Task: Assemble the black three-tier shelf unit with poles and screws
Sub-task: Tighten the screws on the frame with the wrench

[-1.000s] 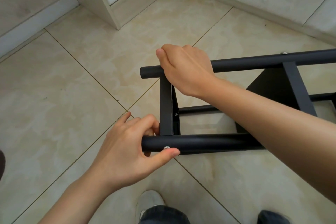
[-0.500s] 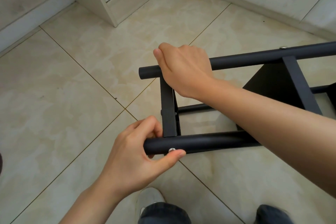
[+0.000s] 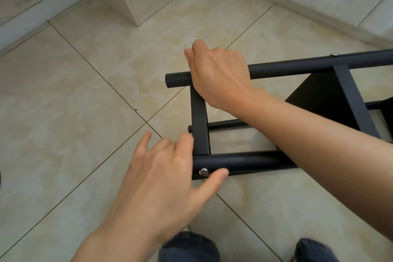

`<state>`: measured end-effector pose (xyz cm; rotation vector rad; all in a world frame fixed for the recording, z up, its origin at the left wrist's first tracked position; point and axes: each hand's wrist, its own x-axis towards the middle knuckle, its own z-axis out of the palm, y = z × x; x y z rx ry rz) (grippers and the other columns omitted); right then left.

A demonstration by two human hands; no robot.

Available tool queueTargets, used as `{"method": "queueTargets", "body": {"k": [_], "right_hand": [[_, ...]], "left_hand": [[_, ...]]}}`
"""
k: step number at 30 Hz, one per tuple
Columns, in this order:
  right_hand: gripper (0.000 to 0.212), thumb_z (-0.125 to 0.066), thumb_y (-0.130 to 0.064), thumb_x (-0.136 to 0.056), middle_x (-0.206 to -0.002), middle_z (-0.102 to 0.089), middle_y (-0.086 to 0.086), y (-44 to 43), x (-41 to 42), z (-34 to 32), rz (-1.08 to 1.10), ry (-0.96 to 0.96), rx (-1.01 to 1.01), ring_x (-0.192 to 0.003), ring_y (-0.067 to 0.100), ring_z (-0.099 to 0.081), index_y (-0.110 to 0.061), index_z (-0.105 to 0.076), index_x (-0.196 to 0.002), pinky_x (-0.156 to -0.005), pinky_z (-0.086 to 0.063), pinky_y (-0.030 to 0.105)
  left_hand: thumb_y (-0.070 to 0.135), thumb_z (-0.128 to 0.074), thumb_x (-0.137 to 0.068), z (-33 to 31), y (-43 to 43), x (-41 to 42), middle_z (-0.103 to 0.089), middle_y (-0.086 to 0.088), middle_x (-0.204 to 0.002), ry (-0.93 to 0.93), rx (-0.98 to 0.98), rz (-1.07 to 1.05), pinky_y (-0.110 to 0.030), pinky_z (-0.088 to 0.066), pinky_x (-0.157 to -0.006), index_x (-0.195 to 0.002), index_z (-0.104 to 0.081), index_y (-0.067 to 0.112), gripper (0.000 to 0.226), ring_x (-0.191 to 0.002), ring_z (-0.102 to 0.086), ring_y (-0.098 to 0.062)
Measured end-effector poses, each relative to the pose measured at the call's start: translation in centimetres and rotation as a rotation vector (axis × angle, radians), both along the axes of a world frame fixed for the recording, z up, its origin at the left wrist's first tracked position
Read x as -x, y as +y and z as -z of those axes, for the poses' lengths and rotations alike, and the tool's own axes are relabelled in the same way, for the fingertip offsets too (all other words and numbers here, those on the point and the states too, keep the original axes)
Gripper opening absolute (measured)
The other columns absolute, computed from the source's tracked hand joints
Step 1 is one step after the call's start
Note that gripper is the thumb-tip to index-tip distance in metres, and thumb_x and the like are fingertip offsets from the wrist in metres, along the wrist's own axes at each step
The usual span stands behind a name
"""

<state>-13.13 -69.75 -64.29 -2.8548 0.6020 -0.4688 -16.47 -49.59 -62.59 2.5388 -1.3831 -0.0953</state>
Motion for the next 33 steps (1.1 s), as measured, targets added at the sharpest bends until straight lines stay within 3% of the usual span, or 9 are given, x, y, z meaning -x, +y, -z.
{"method": "queueTargets", "body": {"k": [3, 5, 8, 11, 16, 19, 22, 25, 33], "right_hand": [[0.031, -0.021, -0.036, -0.108, -0.055, -0.032, -0.003, 0.2, 0.0, 0.0, 0.013, 0.013, 0.007, -0.046, 0.022, -0.025, -0.013, -0.032, -0.089, -0.048, -0.008, 0.035], [0.031, -0.021, -0.036, -0.108, -0.055, -0.033, -0.002, 0.1, 0.1, -0.1, 0.005, 0.011, -0.009, -0.046, 0.022, -0.026, -0.013, -0.032, -0.090, -0.048, -0.009, 0.035], [0.033, -0.021, -0.037, -0.108, -0.057, -0.039, -0.003, -0.2, 0.1, -0.2, -0.011, -0.015, -0.075, -0.047, 0.022, -0.033, -0.014, -0.035, -0.090, -0.048, -0.013, 0.036], [0.036, -0.021, -0.038, -0.108, -0.065, -0.054, -0.002, -0.5, 0.1, -0.6, -0.011, -0.017, -0.198, -0.057, 0.026, -0.047, -0.015, -0.041, -0.091, -0.051, -0.024, 0.037], [0.036, -0.026, -0.032, -0.107, -0.077, -0.057, -0.001, -1.9, 0.4, -1.9, -0.073, -0.256, -0.854, -0.071, 0.016, -0.073, -0.017, -0.044, -0.080, -0.076, -0.056, 0.049], [0.035, -0.027, -0.029, -0.108, -0.081, -0.050, 0.002, -2.8, 0.9, -2.0, -0.104, -0.317, -0.935, -0.069, 0.016, -0.074, -0.015, -0.043, -0.080, -0.074, -0.060, 0.046], [0.036, -0.027, -0.028, -0.108, -0.079, -0.050, 0.001, -2.8, 0.9, -2.0, -0.093, -0.272, -0.891, -0.068, 0.014, -0.074, -0.014, -0.044, -0.080, -0.076, -0.059, 0.047], [0.036, -0.027, -0.027, -0.107, -0.076, -0.054, 0.001, -2.9, 0.9, -2.1, -0.089, -0.248, -0.905, -0.070, 0.014, -0.074, -0.015, -0.045, -0.079, -0.080, -0.058, 0.049], [0.038, -0.023, -0.041, -0.106, -0.087, -0.068, -0.011, -1.6, 0.7, -2.1, -0.113, 0.040, -0.539, -0.097, 0.019, -0.065, -0.025, -0.046, -0.081, -0.085, -0.044, 0.039]], "left_hand": [[0.085, -0.042, -0.078, 0.2, -0.8, 0.0, -0.035, 0.016, -0.056, 0.028, -0.002, -0.047, -0.048, -0.049, -0.100, -0.078, -0.031, 0.025, 0.061, -0.054, -0.033, -0.011], [0.084, -0.049, -0.075, 0.3, -1.0, -0.5, -0.033, 0.012, -0.054, 0.037, 0.046, 0.020, -0.040, -0.052, -0.081, -0.077, -0.029, 0.022, 0.066, -0.050, -0.030, -0.015], [0.089, -0.050, -0.070, 0.3, -1.1, -1.4, -0.037, 0.010, -0.052, 0.089, 0.035, 0.063, -0.018, -0.029, -0.053, -0.072, -0.028, 0.023, 0.069, -0.050, -0.039, -0.017], [0.101, -0.039, -0.057, 0.5, -0.6, -2.1, -0.042, 0.006, -0.058, 0.299, 0.012, 0.006, -0.022, -0.024, -0.048, -0.071, -0.029, 0.031, 0.072, -0.057, -0.042, -0.013], [0.086, -0.061, -0.059, 1.1, 0.3, -2.8, -0.050, 0.012, -0.065, 0.589, 0.105, -0.008, -0.022, -0.030, -0.052, -0.076, -0.039, 0.037, 0.056, -0.056, -0.039, -0.009], [0.083, -0.058, -0.062, 0.8, 0.1, -2.8, -0.051, 0.014, -0.069, 0.530, 0.047, 0.012, -0.021, -0.032, -0.053, -0.075, -0.038, 0.042, 0.048, -0.061, -0.042, -0.010], [0.077, -0.045, -0.079, 0.9, 0.3, -2.2, -0.039, 0.010, -0.057, 0.151, -0.006, 0.139, -0.010, -0.041, -0.068, -0.075, -0.023, 0.040, 0.043, -0.057, -0.042, -0.010], [0.068, -0.034, -0.093, 0.6, 0.2, -1.7, -0.033, 0.017, -0.057, -0.065, -0.029, 0.207, -0.039, -0.055, -0.092, -0.084, -0.016, 0.034, 0.039, -0.050, -0.037, -0.009], [0.071, -0.026, -0.097, 0.8, -0.2, -2.8, -0.037, 0.015, -0.052, -0.096, 0.000, 0.242, -0.042, -0.055, -0.093, -0.084, -0.023, 0.030, 0.043, -0.049, -0.032, -0.008]]}}
